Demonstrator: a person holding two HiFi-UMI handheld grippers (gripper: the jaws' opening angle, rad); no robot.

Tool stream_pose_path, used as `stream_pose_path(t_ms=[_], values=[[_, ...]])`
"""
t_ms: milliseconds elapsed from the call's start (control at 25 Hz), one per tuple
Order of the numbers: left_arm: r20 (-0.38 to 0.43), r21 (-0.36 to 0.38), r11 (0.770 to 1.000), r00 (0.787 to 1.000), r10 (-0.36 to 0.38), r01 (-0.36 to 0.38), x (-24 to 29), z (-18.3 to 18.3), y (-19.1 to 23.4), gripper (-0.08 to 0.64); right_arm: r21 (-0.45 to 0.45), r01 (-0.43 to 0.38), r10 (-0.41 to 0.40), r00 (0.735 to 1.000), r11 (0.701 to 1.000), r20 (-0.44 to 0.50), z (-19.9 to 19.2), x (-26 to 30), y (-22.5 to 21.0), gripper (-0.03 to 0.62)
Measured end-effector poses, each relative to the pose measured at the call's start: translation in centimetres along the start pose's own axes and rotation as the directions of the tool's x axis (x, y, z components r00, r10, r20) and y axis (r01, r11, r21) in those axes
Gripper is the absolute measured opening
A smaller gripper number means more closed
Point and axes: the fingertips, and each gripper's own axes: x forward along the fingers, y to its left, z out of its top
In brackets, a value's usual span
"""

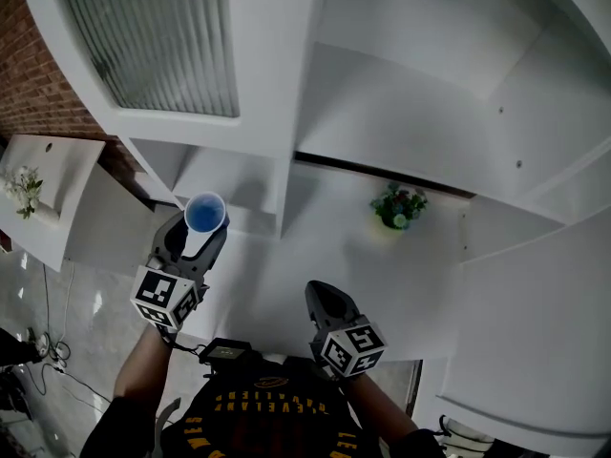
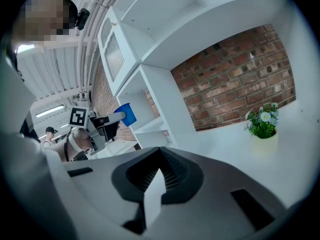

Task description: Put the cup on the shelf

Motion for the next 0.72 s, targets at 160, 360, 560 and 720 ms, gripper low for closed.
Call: stream_pose_path(t_ms=[160,360,560,720], values=[[0.007,0.024,1.0,1.0,-0.001,0.001,1.6,0.4,0.9,0.268,0.008,0.013,-0.013,1.0,1.0,0.0,-0.1,0.0,-0.4,0.003],[-0.004,0.022,1.0,1.0,-0.012,0.012,3.4,-0.1,2.0,0.268,0.02,0.036,-0.036,0.999,0.999,0.0,-0.4,-0.1,-0.8,0.003],[-0.006,0.03,0.999,1.0,-0.021,0.021,5.3,0.2,3.2,0.268,0.029,0.062,-0.062,0.998,0.998,0.002,-0.3,-0.4,-0.9,0.003],[-0.01,0.031,0.999,1.0,-0.027,0.027,6.7,0.1,3.8,0.269,0.035,0.089,-0.089,0.996,0.995,0.01,-0.2,-1.0,-1.3,0.003]])
